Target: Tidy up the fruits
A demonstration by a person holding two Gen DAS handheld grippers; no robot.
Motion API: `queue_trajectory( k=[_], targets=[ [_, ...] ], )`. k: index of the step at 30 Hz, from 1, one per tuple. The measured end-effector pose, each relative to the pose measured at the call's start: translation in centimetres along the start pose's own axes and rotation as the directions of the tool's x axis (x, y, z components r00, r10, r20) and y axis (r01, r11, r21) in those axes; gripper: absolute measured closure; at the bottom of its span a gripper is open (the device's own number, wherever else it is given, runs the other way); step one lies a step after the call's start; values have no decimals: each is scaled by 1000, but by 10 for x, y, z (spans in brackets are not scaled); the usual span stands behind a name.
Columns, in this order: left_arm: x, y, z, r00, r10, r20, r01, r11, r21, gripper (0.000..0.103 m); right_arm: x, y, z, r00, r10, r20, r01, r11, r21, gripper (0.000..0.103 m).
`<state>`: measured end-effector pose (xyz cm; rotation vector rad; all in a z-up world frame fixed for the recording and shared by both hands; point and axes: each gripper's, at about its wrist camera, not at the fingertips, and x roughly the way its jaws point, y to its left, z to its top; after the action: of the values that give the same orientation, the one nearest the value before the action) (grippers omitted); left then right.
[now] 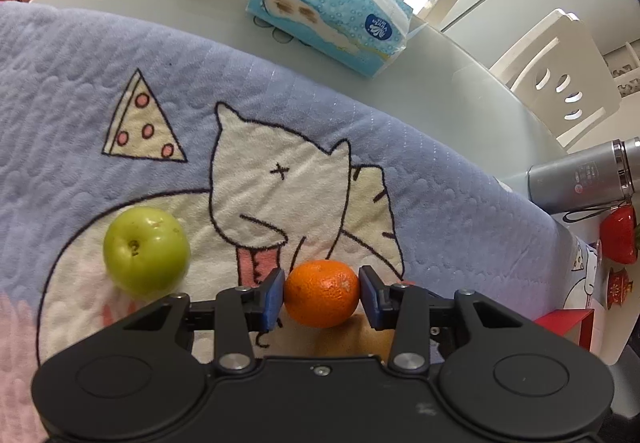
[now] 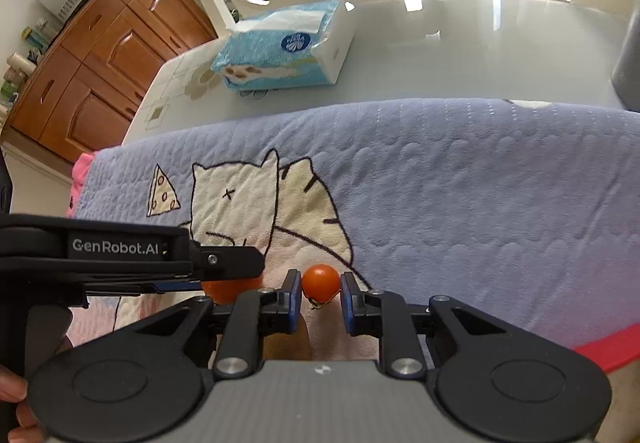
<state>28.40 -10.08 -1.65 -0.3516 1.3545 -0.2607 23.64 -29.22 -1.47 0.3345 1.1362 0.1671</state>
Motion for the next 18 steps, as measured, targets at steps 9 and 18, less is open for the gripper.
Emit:
queue_trajectory(
  k=[9, 18],
  targets=[
    [-26, -14, -12, 999, 1, 42, -2, 999, 38, 55, -30, -4, -5, 999, 8, 51, -9, 1000, 19, 80],
    [-62, -39, -30, 994, -14, 104, 5, 997, 83, 55, -77, -7, -14, 991, 11, 137, -14, 1000, 24, 80]
  ],
)
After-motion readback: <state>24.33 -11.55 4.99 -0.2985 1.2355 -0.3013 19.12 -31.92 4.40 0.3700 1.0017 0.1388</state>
